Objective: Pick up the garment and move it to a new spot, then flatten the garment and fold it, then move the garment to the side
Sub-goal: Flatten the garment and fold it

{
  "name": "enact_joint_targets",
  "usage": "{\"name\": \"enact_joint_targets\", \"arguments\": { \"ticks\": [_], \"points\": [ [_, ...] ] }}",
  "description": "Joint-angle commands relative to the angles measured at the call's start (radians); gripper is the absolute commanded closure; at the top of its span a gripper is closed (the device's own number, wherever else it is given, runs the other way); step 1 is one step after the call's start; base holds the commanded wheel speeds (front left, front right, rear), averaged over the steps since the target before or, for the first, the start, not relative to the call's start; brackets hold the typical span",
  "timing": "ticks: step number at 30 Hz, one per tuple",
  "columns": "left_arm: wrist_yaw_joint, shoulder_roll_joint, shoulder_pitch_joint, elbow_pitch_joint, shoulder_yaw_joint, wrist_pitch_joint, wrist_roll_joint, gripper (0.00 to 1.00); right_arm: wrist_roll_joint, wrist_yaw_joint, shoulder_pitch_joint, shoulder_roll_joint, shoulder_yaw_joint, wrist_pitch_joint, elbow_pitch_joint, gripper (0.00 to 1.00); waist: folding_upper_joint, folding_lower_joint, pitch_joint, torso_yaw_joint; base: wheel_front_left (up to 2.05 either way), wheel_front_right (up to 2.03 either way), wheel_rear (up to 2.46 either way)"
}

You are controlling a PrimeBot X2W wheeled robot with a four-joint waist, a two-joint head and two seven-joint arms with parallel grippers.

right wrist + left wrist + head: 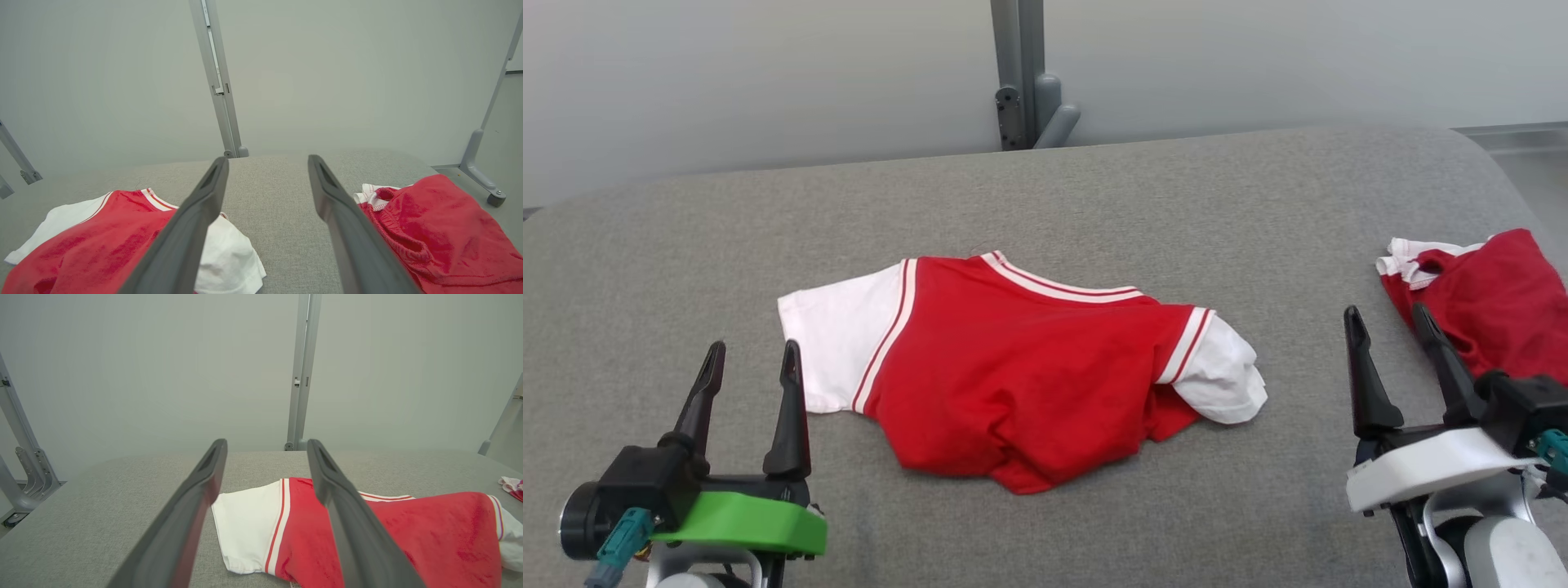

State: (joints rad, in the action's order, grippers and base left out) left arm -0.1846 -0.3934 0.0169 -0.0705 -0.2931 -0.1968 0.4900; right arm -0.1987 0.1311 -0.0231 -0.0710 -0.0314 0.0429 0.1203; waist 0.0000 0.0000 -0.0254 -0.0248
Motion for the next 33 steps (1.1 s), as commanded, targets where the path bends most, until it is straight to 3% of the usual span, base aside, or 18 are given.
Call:
{"name": "enact_joint_targets", "arguments": {
  "ticks": [1, 8, 12, 22, 27, 33],
  "points": [
    [0.004, 0.013, 0.028, 0.001, -0.002, -0.010, -0.002, 0.00, -0.003, 0.000, 0.032, -0.002, 0.003, -0.001, 0.003, 0.00, 0.0000, 0.0000, -0.040, 0.064, 0.00, 0.00, 0.00],
    [0.036, 0.067, 0.137, 0.035, -0.020, -0.045, -0.013, 0.00, -0.038, 0.000, 0.246, -0.063, 0.077, -0.036, -0.066, 0.00, 0.0000, 0.0000, -0.130, 0.230, 0.00, 0.00, 0.00],
    [0.064, 0.110, 0.200, 0.060, -0.033, -0.062, -0.023, 0.00, -0.073, 0.000, 0.403, -0.126, 0.163, -0.085, -0.172, 0.00, 0.0000, 0.0000, -0.197, 0.331, 0.00, 0.00, 0.00],
    [0.164, 0.247, 0.312, 0.114, -0.028, -0.068, -0.069, 0.00, -0.204, -0.001, 0.730, -0.315, 0.498, -0.170, -0.513, 0.00, 0.0000, 0.0000, -0.305, 0.550, 0.00, 0.00, 0.00],
    [0.223, 0.302, 0.338, 0.121, 0.008, -0.068, -0.102, 0.00, -0.294, -0.001, 0.829, -0.375, 0.690, -0.201, -0.640, 0.00, 0.0000, 0.0000, -0.325, 0.608, 0.00, 0.00, 0.00],
    [0.250, 0.336, 0.335, 0.087, 0.061, -0.068, -0.135, 0.00, -0.401, -0.001, 0.944, -0.405, 0.916, -0.227, -0.758, 0.00, 0.0000, 0.0000, -0.348, 0.614, 0.00, 0.00, 0.00]
  ]
}}
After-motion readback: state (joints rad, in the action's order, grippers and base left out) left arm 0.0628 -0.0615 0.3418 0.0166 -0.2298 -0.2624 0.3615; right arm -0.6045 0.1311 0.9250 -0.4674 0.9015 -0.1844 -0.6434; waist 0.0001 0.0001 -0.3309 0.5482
